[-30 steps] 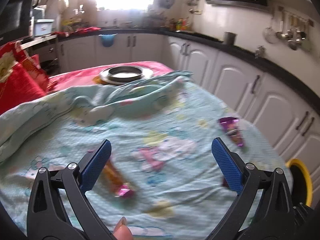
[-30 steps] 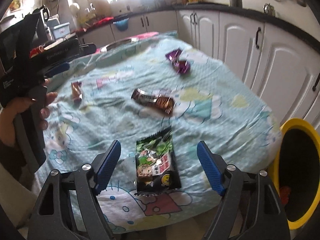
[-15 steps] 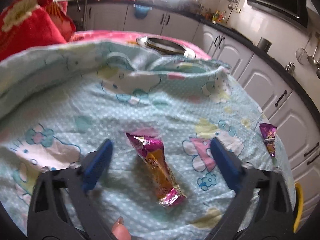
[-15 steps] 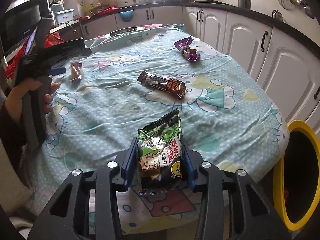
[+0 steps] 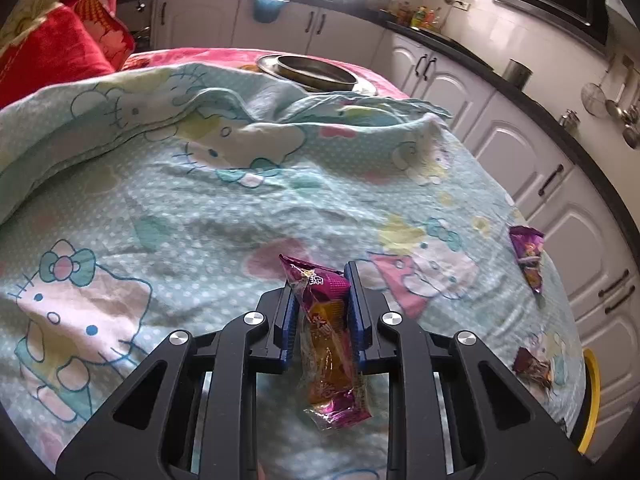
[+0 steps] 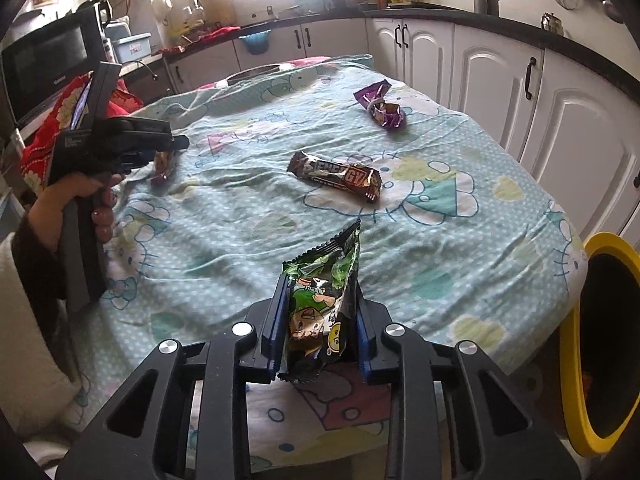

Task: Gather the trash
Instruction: 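Grasp the pink-gold candy wrapper with the left tool while the right tool grasps the green snack packet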

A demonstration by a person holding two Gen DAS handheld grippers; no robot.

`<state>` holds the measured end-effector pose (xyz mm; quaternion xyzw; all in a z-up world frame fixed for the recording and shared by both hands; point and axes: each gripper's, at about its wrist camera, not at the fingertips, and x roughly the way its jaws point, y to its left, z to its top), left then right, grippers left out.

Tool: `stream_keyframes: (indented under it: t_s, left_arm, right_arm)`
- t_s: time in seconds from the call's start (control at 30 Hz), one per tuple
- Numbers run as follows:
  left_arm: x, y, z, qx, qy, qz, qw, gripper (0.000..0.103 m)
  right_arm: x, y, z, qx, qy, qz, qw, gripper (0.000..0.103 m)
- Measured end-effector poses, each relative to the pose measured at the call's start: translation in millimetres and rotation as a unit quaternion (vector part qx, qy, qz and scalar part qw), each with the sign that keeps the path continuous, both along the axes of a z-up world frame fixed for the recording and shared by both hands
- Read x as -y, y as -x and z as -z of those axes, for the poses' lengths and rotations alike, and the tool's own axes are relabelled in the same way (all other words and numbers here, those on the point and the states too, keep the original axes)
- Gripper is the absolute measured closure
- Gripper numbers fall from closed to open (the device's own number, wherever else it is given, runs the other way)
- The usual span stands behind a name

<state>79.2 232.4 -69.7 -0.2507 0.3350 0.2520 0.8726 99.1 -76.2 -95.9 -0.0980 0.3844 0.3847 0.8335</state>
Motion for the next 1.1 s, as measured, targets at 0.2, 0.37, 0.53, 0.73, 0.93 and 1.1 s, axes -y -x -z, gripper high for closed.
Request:
stream_keyframes:
  t_s: [0.2, 0.37, 0.53, 0.73, 0.93, 1.1]
  left_arm:
    - [20, 0, -16, 0.021, -0.009, 0.03, 0.9993, 0.09]
    - [43, -5, -39, 0.044, -0.023, 0.063, 0.9968, 0.09]
    - [69, -11, -61, 0.065, -0.035, 0.095, 0.9928, 0.09]
    - [108, -19, -79, 0.083, -0.045, 0.139, 0.9858, 0.09]
    - [142, -30, -92, 0.095, -0.052, 0.18, 0.9776, 0.09]
    - [168, -38, -99, 0.102, -0.055, 0.209, 0.9709, 0.09]
  right_arm:
    - [4, 3, -7, 0.005, -0.016, 0.0, 1.0, 0.076]
    - [15, -1, -20, 0.011, -0.038, 0.011, 0.999, 0.076]
    - [34, -7, -39, 0.022, -0.064, 0.03, 0.997, 0.076]
    - [62, -15, -60, 0.035, -0.092, 0.053, 0.994, 0.076]
    - [94, -25, -79, 0.052, -0.107, 0.08, 0.99, 0.076]
    - [122, -32, -93, 0.067, -0.116, 0.105, 0.985, 0.076]
